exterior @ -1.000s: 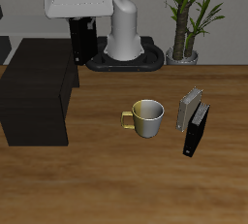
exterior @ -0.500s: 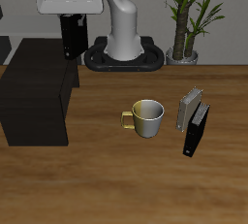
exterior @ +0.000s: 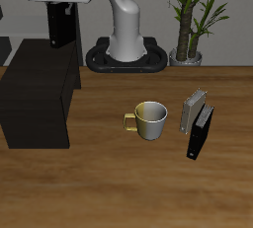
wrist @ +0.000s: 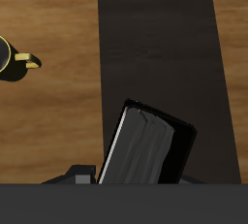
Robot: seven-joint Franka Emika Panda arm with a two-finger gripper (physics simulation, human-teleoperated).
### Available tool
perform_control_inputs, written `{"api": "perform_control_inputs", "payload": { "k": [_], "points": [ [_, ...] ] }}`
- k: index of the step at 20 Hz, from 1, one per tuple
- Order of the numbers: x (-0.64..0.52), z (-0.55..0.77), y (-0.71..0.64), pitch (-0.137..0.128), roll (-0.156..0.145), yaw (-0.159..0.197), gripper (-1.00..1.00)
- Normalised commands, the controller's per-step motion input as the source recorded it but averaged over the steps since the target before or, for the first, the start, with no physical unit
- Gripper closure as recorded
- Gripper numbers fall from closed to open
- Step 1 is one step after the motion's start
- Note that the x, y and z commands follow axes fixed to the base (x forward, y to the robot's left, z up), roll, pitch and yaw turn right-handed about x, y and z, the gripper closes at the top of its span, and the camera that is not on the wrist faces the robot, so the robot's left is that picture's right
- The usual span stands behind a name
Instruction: Place the right black book upright on top of the shelf and place the white-yellow mug on top of the shelf
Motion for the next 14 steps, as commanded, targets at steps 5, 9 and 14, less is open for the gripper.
{"api": "perform_control_inputs", "payload": {
  "k": [5,9,14],
  "points": [
    [0.04,-0.06,-0.42,0.037,-0.015,-0.056,1.00],
    [0.13,-0.19,-0.26,0.060,-0.020,-0.052,1.00],
    [-0.08,-0.20,-0.12,0.014,-0.001,-0.029,1.00]
  ]
}}
